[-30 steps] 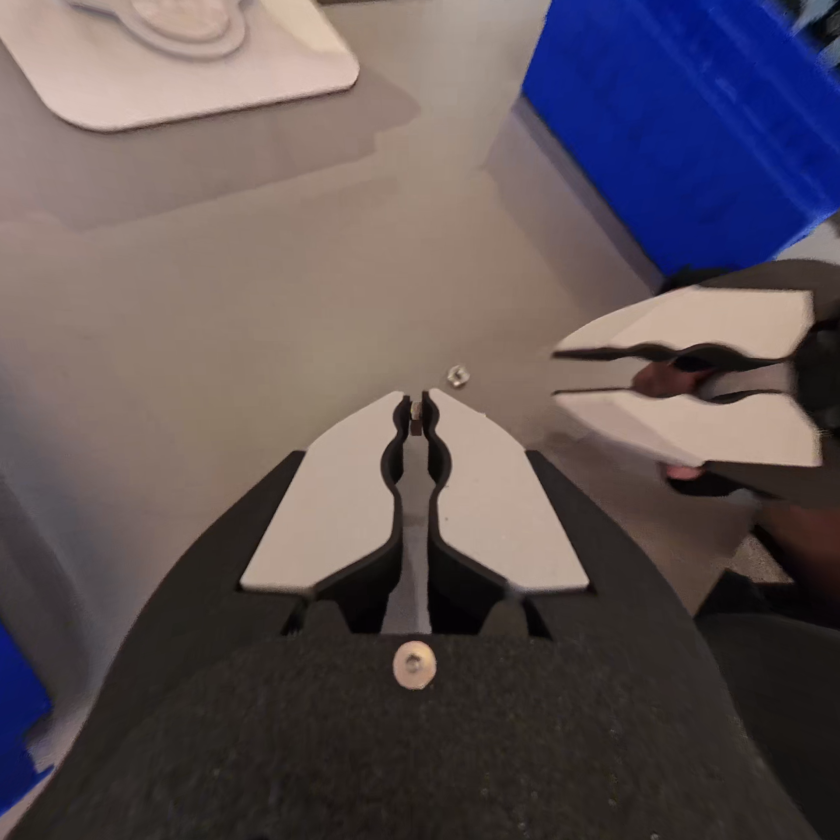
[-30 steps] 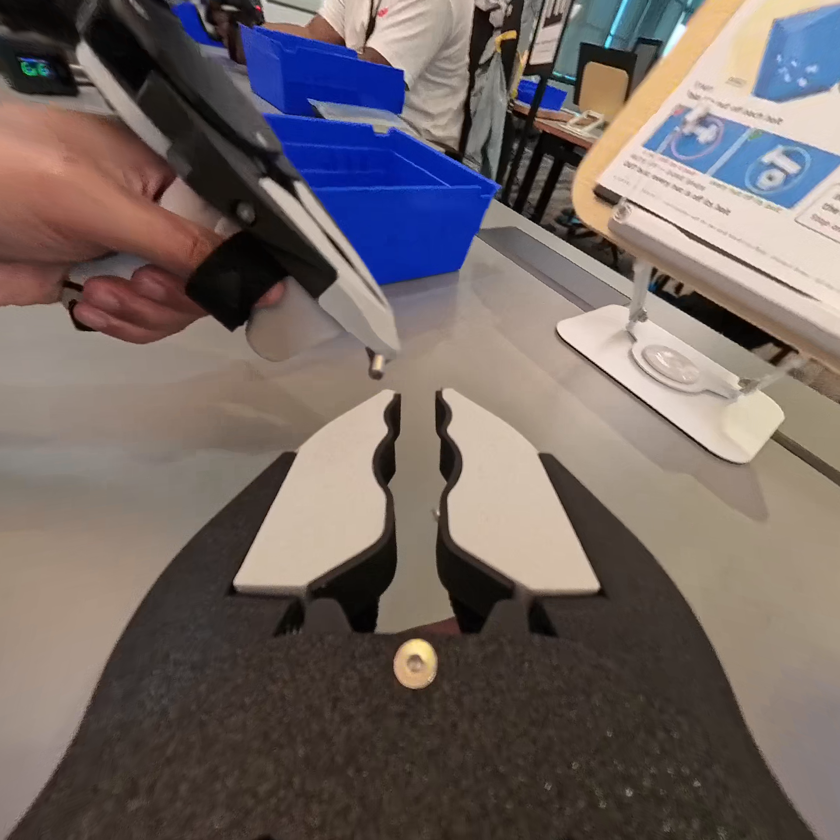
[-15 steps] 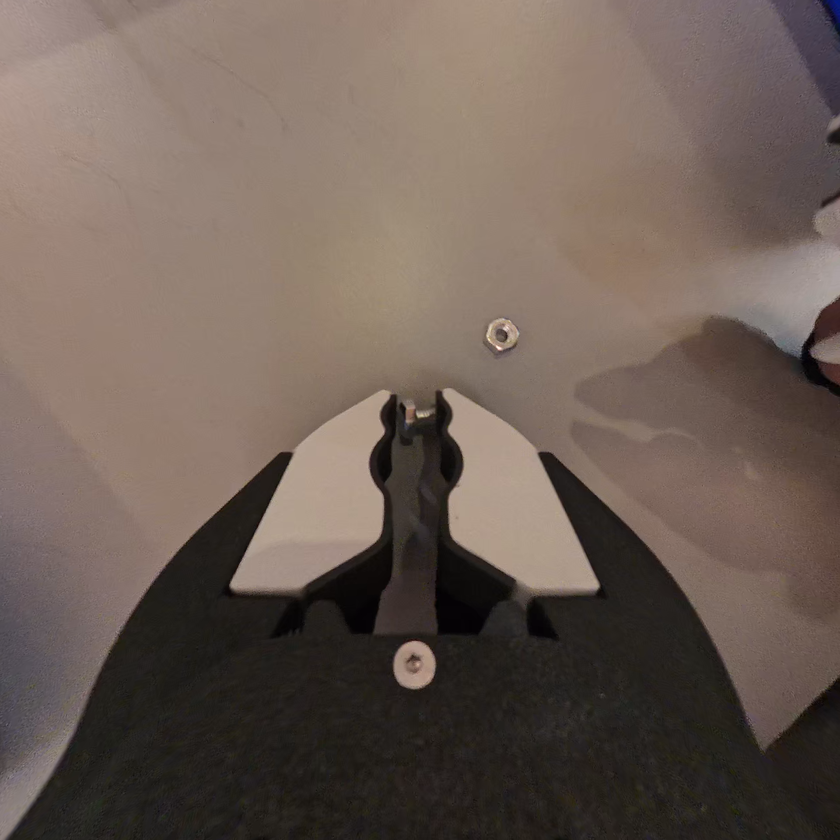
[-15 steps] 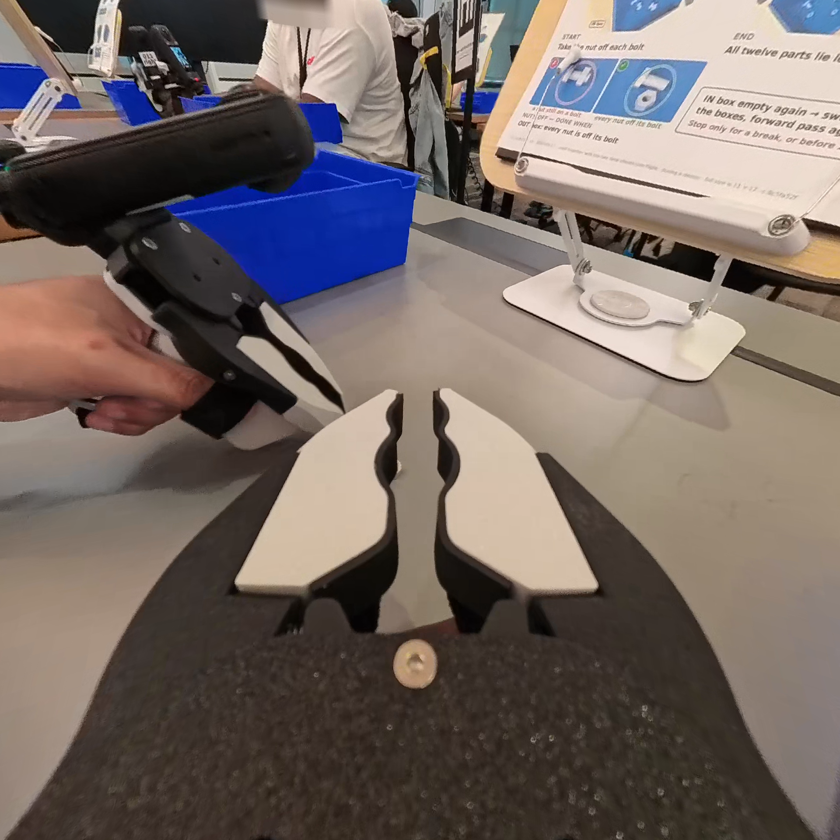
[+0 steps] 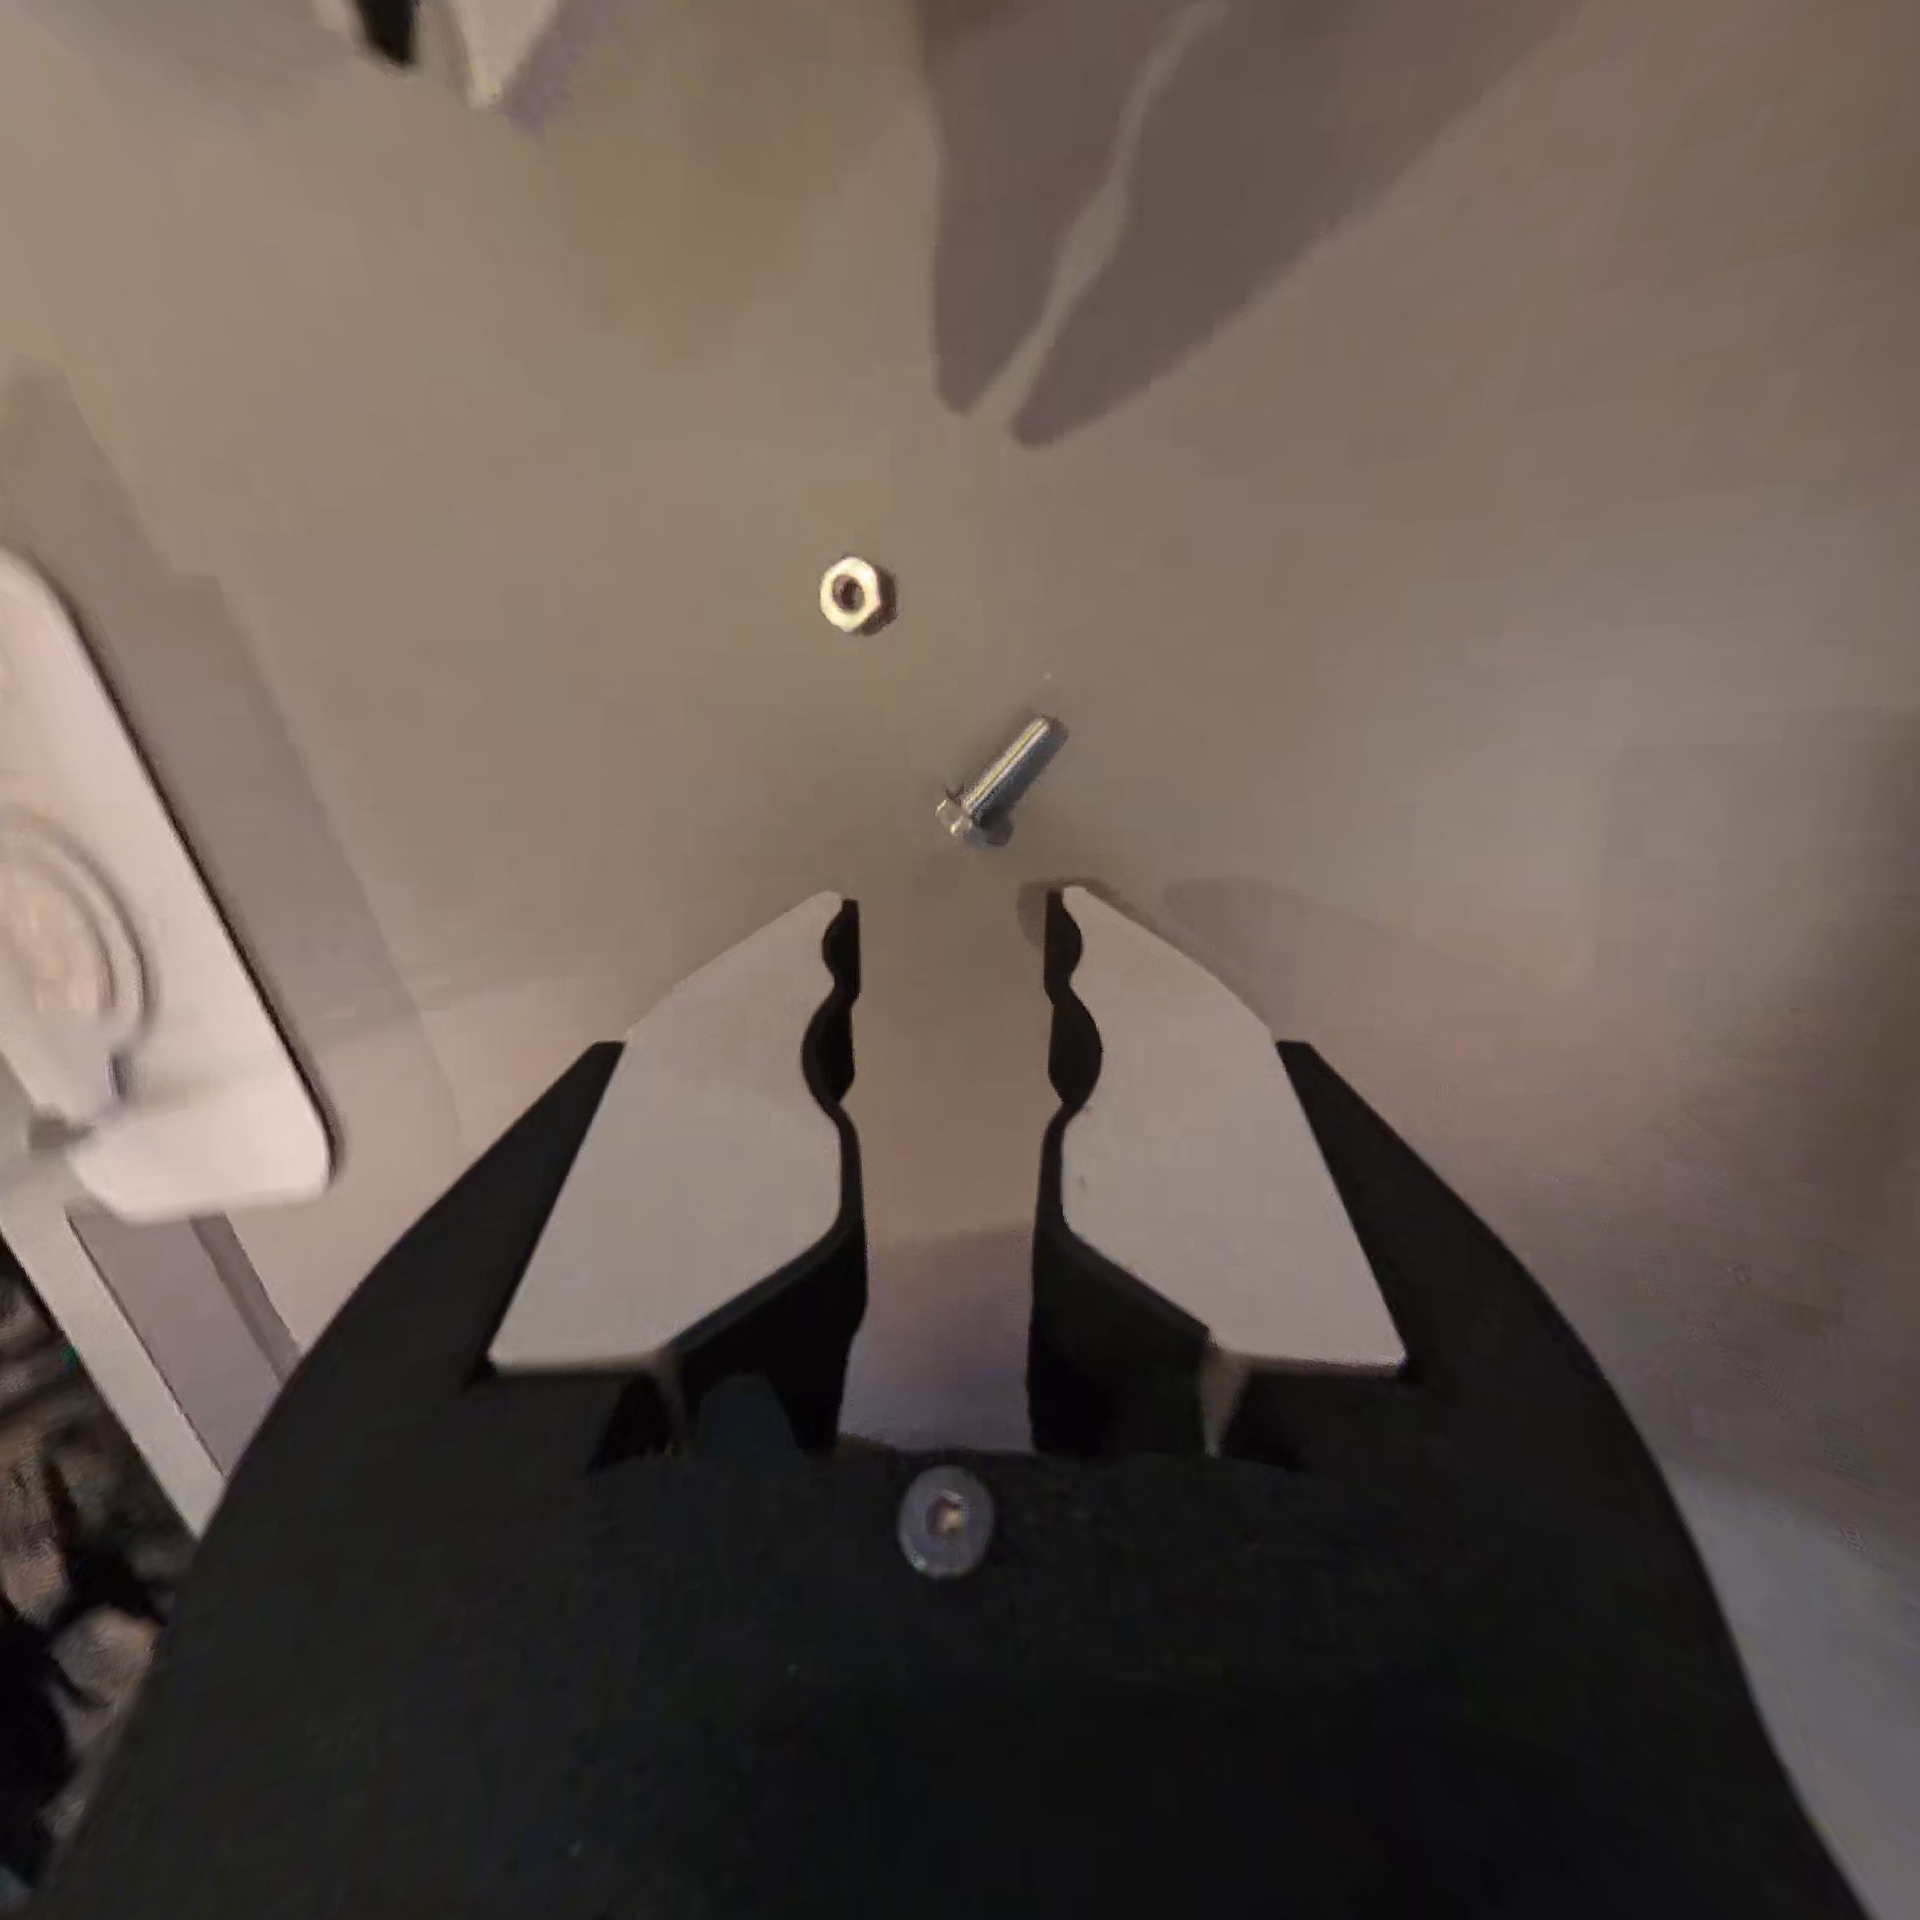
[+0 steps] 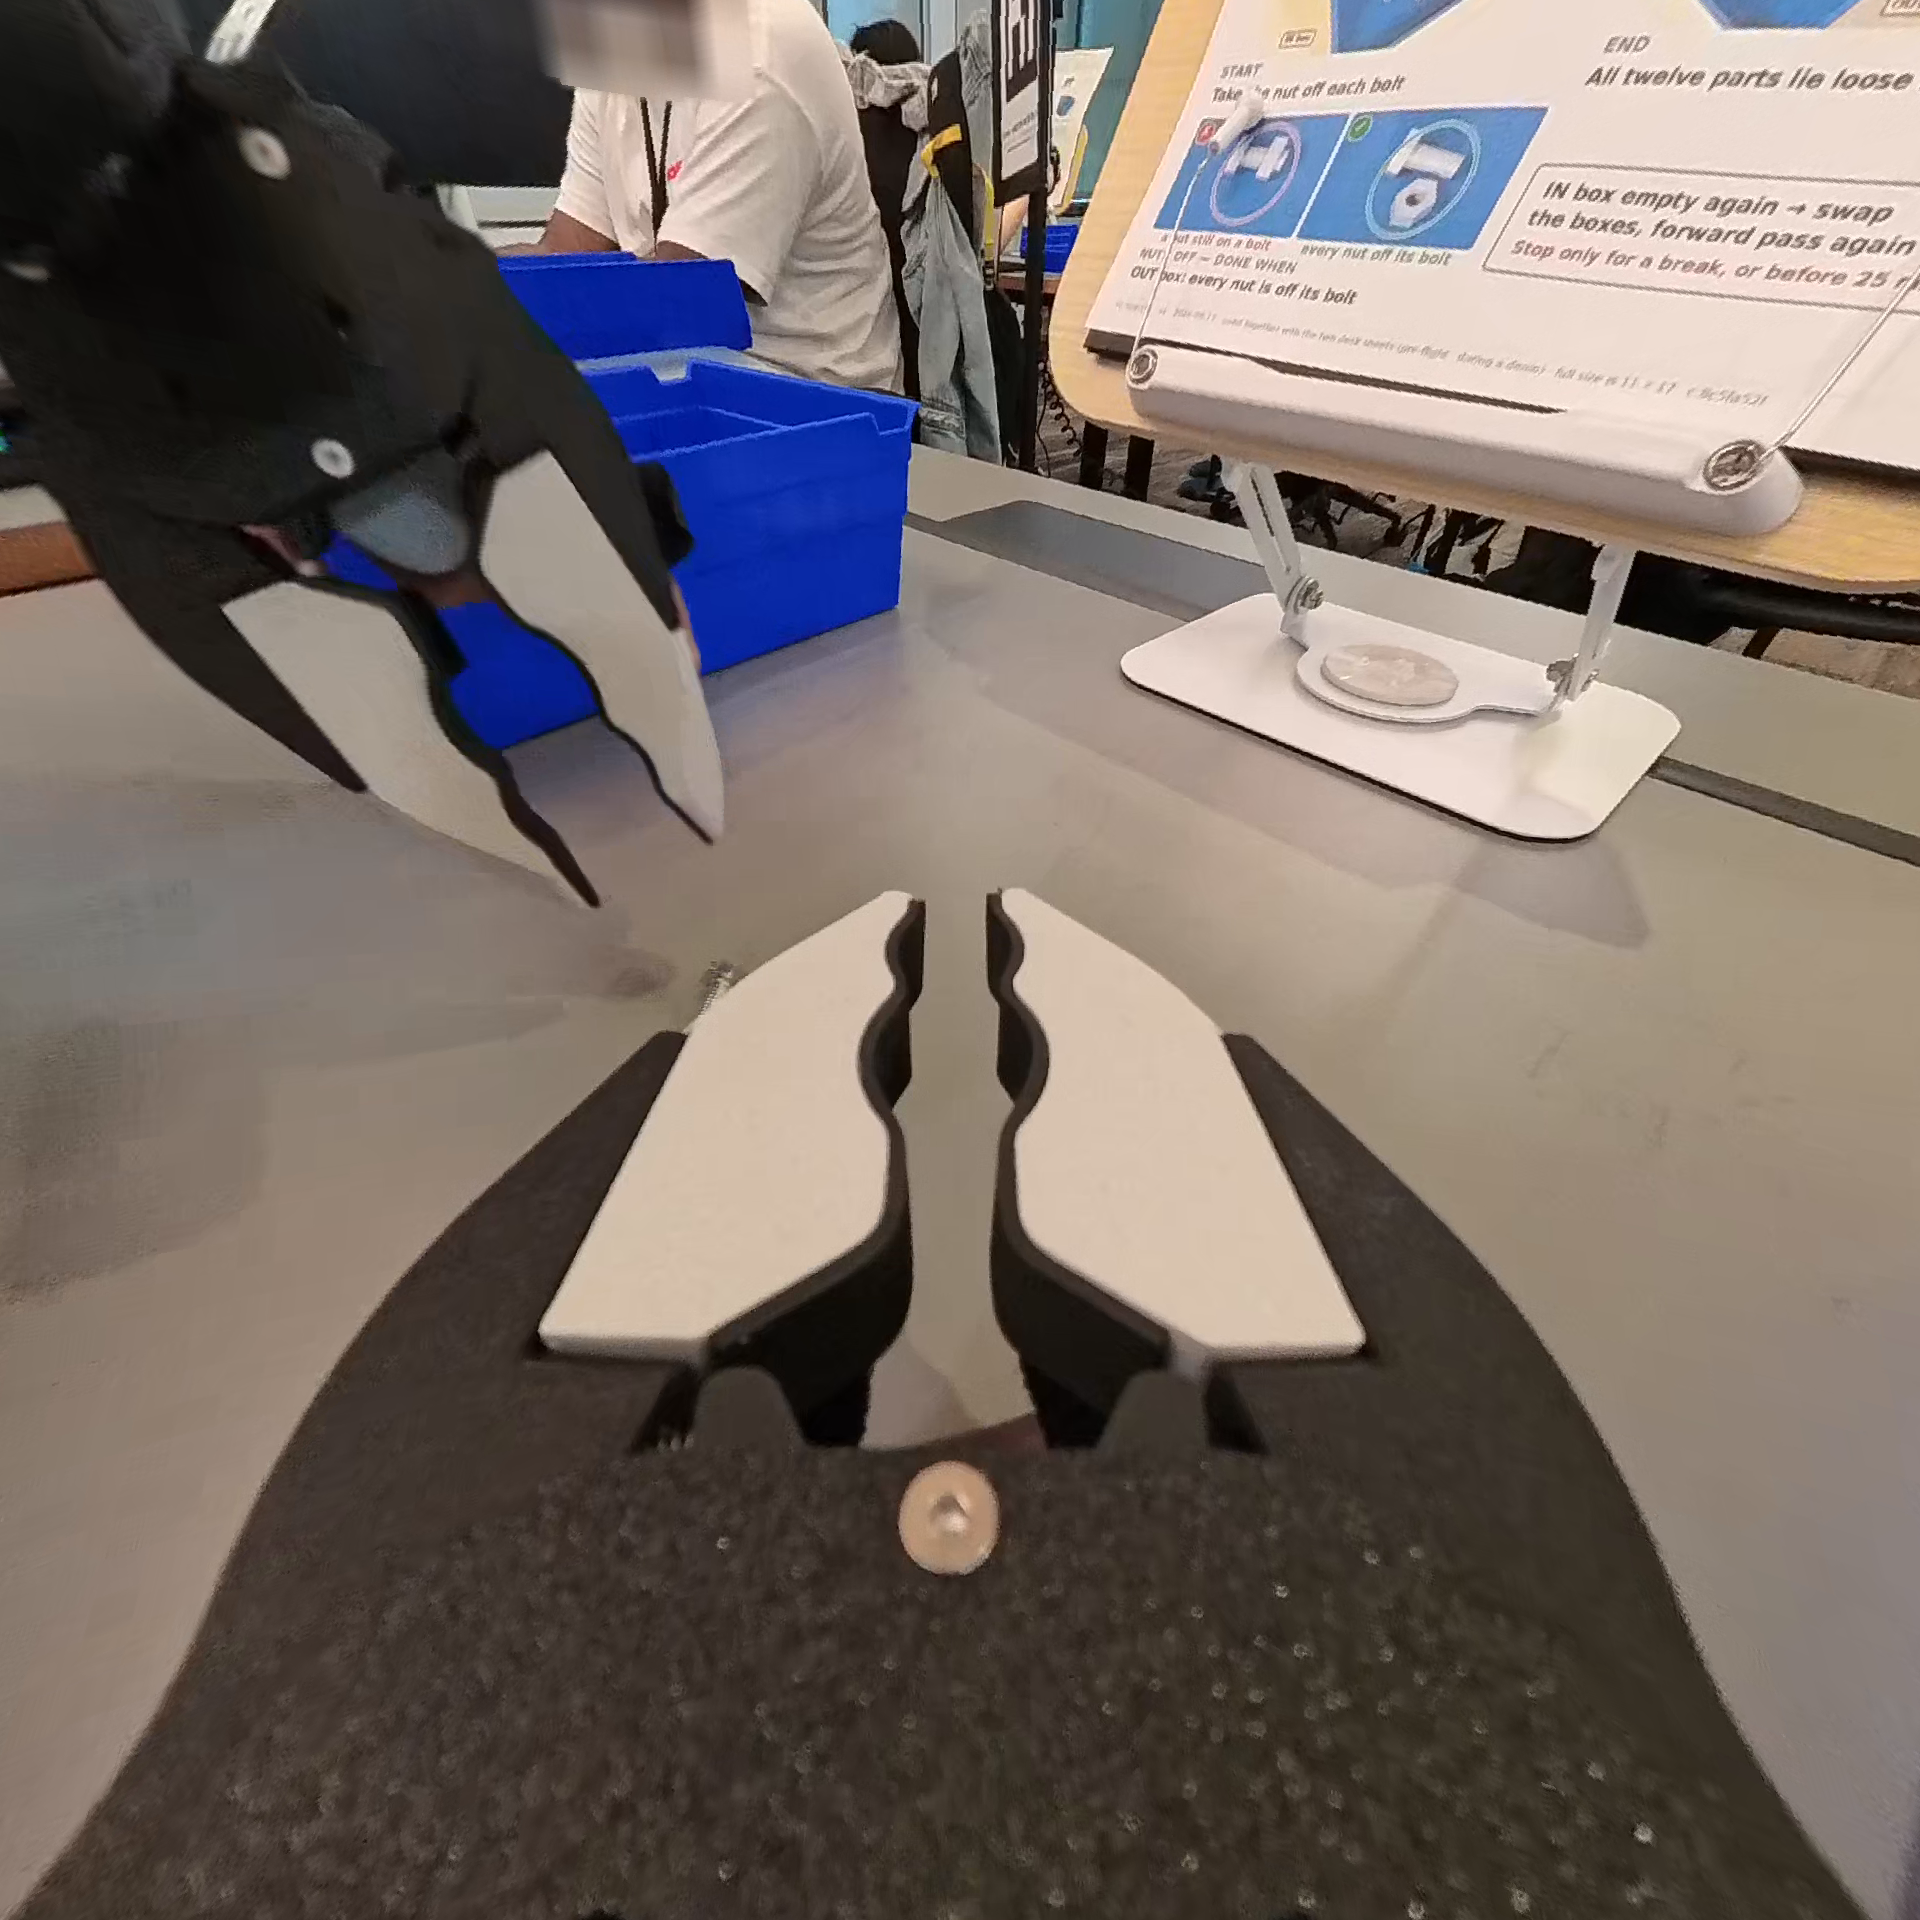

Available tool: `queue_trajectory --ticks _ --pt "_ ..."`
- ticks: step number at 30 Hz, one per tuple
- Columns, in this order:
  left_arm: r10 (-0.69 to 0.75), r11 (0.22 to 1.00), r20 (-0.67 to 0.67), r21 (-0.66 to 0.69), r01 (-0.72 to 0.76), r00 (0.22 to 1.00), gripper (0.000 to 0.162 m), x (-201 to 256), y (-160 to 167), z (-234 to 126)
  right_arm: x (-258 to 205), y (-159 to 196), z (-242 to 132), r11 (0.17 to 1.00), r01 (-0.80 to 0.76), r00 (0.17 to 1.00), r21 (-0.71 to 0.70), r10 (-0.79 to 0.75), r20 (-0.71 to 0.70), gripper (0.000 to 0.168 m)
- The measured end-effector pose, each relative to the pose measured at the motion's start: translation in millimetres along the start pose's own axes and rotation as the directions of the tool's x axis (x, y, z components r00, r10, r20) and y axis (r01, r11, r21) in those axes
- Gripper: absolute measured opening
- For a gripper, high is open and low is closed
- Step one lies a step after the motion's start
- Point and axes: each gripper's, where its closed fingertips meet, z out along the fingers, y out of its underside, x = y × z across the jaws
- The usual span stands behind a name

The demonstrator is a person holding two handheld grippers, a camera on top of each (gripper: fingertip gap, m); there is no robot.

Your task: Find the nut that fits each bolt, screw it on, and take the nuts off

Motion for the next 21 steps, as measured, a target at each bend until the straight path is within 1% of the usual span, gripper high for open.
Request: queue_trajectory --ticks 2,3,7,9,16,21 --pt "0.137 0.99 -0.04 0.033 -0.135 0.99 0.031 -1 -4 6 1 0 0 1.0 -0.004 1.0 0.003 0.004 -0.003 0.011" --pt "0.196 0.98 -0.055 0.028 -0.195 0.979 0.03 -1 -4 10 1 0 0 1.0 -0.007 1.0 0.003 0.007 -0.005 0.011" --pt "0.39 0.916 -0.129 -0.045 -0.398 0.912 0.037 9 1 24 4 0 -2 1.0 -0.016 1.0 0.007 0.016 -0.011 0.011" --pt "0.464 0.874 -0.138 -0.086 -0.478 0.875 0.039 10 5 28 4 0 -2 1.0 -0.02 1.0 0.007 0.02 -0.011 0.011" --pt "0.54 0.818 -0.15 -0.139 -0.558 0.828 0.039 3 14 38 3 0 -1 1.0 -0.006 1.0 0.002 0.006 -0.009 0.011" --pt "0.563 0.802 -0.158 -0.134 -0.582 0.811 0.035 2 8 41 1 1 -1 1.0 -0.001 1.0 0.001 0.001 -0.006 0.01"
